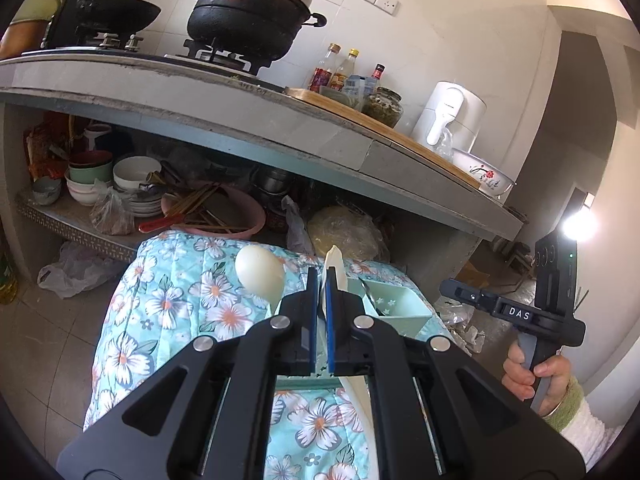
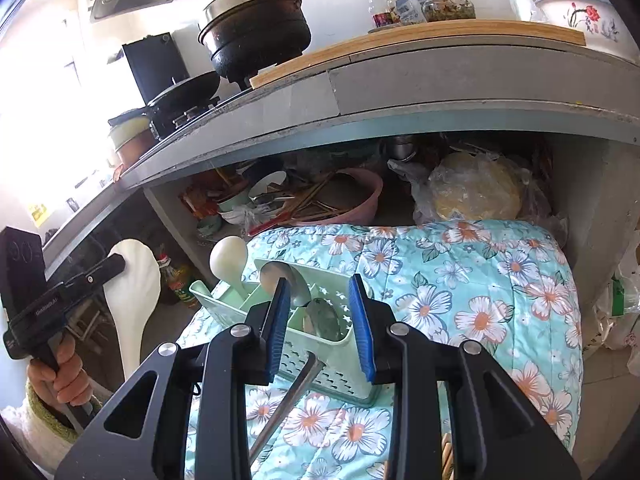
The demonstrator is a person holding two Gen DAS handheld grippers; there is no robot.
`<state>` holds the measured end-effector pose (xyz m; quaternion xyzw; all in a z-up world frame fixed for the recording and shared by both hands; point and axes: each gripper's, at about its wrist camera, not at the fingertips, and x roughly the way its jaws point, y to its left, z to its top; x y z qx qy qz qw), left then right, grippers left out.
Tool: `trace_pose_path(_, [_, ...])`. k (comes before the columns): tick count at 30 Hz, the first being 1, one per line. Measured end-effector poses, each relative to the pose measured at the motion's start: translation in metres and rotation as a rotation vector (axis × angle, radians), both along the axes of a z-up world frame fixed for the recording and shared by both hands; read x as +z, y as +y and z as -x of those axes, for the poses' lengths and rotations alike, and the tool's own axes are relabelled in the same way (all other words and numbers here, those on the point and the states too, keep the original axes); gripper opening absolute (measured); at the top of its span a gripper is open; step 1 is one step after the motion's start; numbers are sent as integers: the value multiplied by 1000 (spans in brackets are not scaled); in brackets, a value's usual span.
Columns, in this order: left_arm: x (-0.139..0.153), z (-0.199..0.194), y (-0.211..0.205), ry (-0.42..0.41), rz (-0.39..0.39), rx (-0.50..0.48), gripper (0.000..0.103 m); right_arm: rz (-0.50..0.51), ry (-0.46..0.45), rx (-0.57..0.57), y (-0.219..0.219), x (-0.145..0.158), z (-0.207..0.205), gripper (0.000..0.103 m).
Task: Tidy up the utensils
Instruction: 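Insert the large metal spoon into the green holder and open the right tool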
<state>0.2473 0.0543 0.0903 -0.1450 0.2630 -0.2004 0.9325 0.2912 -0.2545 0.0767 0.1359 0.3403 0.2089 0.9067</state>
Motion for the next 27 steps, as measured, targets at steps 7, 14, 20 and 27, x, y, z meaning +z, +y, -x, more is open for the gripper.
trace_pose_path(7, [-19, 6, 16, 47, 17, 29, 3, -18, 209, 81, 9, -2, -38, 30])
trace_pose_path(14, [-30, 4, 23, 56, 43, 40, 3, 150, 407, 162, 43, -13, -80, 30])
trace_pose_path(20, [-37, -1, 29, 75, 60, 47, 3, 249, 488, 154, 66, -26, -100, 30])
trace_pose_path(27, [-43, -2, 42, 82, 94, 56, 3, 309, 504, 107, 71, -22, -102, 30])
